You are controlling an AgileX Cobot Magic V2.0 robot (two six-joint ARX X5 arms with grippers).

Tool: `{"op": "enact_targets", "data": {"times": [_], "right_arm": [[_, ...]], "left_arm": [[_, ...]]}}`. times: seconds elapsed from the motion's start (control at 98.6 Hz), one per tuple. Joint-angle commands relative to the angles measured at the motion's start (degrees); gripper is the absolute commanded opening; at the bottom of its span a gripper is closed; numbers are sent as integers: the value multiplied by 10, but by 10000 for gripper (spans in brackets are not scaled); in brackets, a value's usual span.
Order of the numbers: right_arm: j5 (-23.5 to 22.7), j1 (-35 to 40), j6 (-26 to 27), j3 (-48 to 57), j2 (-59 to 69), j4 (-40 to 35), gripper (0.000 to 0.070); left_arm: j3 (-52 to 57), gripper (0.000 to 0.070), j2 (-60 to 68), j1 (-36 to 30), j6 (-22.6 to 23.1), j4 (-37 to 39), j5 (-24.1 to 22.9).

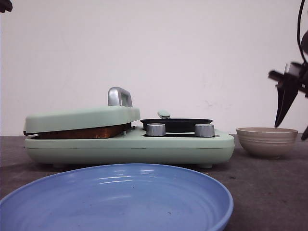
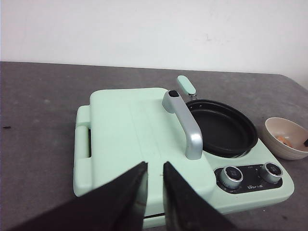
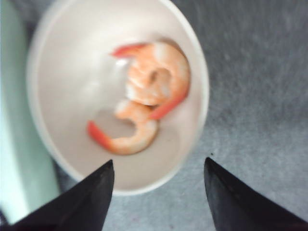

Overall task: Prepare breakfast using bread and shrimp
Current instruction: 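Move the right gripper to the rim of the cream shrimp bowl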

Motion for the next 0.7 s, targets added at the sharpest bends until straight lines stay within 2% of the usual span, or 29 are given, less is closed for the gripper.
{"op": "enact_targets", "data": {"times": [0.0,0.314,0.69], "right_arm": [[-8,-1,9,8,16,5,361],[-39,7,15,3,42,14,361],[-40,24,24,3,57,27,361]], "left_arm": [[3,28,3,-4,3,7,-1],[3,28,10,-4,3,9,-2],[3,28,29,-4,3,33,-1]]}}
